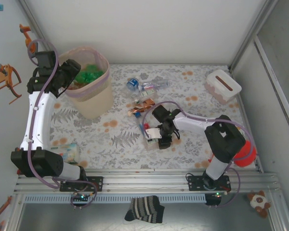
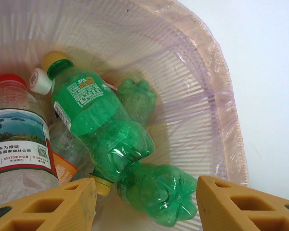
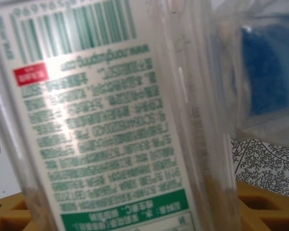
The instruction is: Put the plastic bottles in the bin
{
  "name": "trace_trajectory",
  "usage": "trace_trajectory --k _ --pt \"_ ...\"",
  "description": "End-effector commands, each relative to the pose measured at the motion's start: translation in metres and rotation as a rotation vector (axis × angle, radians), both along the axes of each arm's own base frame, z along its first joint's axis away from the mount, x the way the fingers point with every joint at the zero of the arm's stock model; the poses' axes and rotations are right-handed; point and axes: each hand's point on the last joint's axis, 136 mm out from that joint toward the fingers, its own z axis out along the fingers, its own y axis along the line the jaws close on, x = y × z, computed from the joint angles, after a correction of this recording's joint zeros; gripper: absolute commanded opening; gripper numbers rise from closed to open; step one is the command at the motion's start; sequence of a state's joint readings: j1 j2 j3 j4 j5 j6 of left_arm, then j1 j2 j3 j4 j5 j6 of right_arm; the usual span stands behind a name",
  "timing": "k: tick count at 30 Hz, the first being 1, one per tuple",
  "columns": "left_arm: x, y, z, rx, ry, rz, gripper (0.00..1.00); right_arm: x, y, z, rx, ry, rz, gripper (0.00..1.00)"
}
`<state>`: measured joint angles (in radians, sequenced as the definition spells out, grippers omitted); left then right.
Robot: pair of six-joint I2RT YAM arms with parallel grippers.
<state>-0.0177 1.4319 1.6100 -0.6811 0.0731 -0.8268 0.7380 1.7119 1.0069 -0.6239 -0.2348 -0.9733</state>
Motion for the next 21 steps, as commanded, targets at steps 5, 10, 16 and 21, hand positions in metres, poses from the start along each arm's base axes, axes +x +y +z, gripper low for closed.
trace_trajectory --k 5,10,16,21 --pt "-0.007 -0.001 0.007 -0.028 -0.011 -0.004 0.57 -0.002 0.0 0.0 0.019 0.012 -0.036 0.56" --pt "-0.005 -0.006 0.011 -0.031 -0.032 -0.034 0.57 -0.001 -0.003 0.017 0.029 -0.019 -0.057 0.55" --pt "-0.003 -0.026 0.024 -0.007 -0.114 -0.192 0.61 0.007 -0.013 0.053 0.037 -0.128 -0.073 0.55" --pt "-0.003 -0.063 0.047 -0.016 -0.256 -0.443 0.7 0.021 -0.014 0.096 0.082 -0.28 -0.066 0.54"
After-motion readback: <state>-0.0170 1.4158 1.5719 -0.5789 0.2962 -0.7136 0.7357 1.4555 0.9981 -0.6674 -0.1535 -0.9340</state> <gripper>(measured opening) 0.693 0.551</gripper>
